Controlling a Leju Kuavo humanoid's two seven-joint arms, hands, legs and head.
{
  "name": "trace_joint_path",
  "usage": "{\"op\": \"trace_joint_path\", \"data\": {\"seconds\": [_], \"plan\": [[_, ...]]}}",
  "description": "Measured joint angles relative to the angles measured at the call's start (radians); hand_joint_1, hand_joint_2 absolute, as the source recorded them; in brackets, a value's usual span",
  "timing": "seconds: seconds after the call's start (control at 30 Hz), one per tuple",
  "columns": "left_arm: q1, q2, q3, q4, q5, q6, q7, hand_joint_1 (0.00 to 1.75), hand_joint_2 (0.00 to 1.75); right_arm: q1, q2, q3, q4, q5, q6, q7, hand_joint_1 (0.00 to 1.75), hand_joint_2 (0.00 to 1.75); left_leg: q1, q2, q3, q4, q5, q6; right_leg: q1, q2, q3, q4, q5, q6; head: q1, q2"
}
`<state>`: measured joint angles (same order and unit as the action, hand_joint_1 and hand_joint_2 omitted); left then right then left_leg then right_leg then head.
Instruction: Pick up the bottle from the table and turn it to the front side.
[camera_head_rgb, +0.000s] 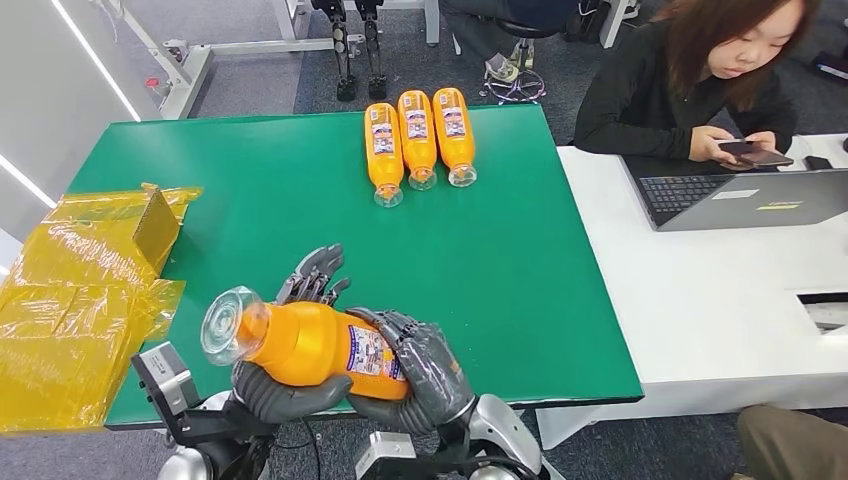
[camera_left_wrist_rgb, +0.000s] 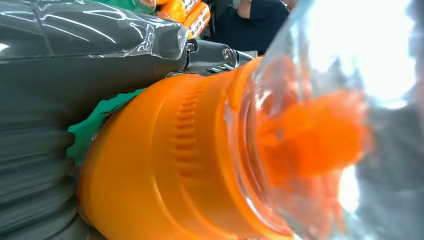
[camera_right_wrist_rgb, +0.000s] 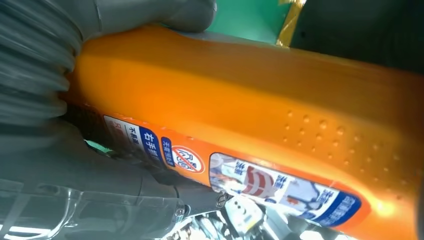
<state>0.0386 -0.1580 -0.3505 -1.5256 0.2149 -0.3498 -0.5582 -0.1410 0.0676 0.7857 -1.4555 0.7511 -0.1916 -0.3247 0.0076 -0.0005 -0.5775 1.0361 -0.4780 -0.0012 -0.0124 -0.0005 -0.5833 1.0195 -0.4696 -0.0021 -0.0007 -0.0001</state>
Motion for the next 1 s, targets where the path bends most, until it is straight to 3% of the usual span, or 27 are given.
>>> {"op": "trace_joint_path", "data": {"seconds": [0.1, 0.23, 0.9, 1.0], "plan": [[-0.002, 0.009, 0.007, -0.005, -0.009, 0.009, -0.004, 0.0, 1.75, -0.005, 0.02, 0.003, 0.039, -0.01, 0.012, -0.012, 1.75, 1.75, 0.0, 0.0, 0.0, 0.0, 0.0, 0.0, 0.0, 0.0, 0.0, 0.0, 0.0, 0.0, 0.0, 0.0], [-0.002, 0.011, 0.016, -0.005, -0.014, 0.013, -0.009, 1.75, 1.75, -0.011, 0.037, 0.002, 0.066, -0.01, 0.016, -0.02, 1.75, 1.75, 0.0, 0.0, 0.0, 0.0, 0.0, 0.0, 0.0, 0.0, 0.0, 0.0, 0.0, 0.0, 0.0, 0.0], [-0.012, 0.002, 0.048, -0.006, -0.02, 0.014, -0.019, 1.75, 1.75, -0.026, 0.08, -0.007, 0.11, -0.006, 0.05, -0.033, 1.72, 1.75, 0.0, 0.0, 0.0, 0.0, 0.0, 0.0, 0.0, 0.001, -0.001, 0.0, 0.0, 0.0, 0.0, 0.0], [-0.016, -0.001, 0.05, -0.006, -0.019, 0.013, -0.019, 1.75, 1.75, -0.027, 0.082, -0.007, 0.111, -0.005, 0.052, -0.034, 0.41, 1.75, 0.0, 0.0, 0.0, 0.0, 0.0, 0.0, 0.0, 0.001, -0.001, 0.0, 0.0, 0.0, 0.0, 0.0]]}}
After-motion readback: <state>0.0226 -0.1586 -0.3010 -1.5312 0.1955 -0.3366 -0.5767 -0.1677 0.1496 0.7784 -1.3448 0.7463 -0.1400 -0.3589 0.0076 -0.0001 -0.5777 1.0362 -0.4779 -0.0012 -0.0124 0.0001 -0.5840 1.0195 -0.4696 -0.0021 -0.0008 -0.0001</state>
